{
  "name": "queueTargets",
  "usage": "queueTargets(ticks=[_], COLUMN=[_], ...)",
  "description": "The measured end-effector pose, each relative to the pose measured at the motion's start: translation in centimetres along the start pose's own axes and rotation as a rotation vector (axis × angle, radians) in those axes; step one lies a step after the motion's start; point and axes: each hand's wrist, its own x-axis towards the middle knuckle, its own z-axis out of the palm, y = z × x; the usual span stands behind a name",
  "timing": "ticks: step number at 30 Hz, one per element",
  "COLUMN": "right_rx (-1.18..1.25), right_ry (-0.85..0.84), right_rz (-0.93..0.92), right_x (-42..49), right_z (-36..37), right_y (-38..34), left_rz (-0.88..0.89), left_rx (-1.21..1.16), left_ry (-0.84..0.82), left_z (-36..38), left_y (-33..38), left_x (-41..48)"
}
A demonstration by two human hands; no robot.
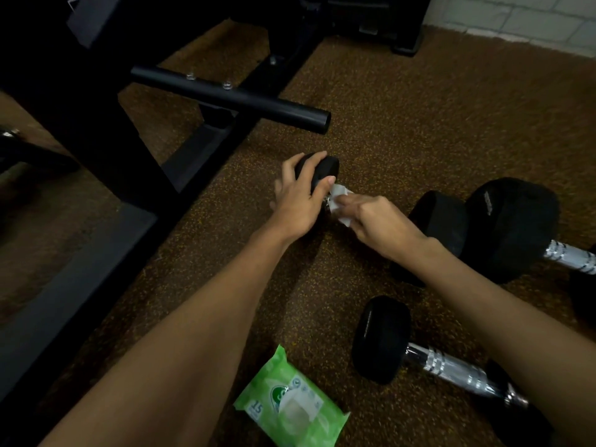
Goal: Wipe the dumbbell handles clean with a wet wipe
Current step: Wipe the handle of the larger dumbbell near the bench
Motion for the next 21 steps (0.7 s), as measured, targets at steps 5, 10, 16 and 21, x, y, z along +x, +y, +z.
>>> queueTargets(ticks=[5,10,16,21], right_rx=[0.096,-0.096,-0.217,-0.019], right_ry=[0.059,0.048,0.013,0.080], right_rz=[0.179,0.066,-0.052,0.122], right_x=[2.2,0.6,-1.1,0.9], right_z=[0.8,3.2,2.9,1.6], right_y=[-1.1,-1.6,-0.4,-1.5], left_rz=[-0.005,0.002,0.012,-0.002], left_rx=[0.012,0.013,0.028,0.024], left_ry=[0.005,0.008,0.019,-0.011], left_z=[0.0,0.2,0.2,0.0], left_y=[0.0,-0.2,-0.3,-0.2], left_x=[0.2,0.3,0.1,0.5])
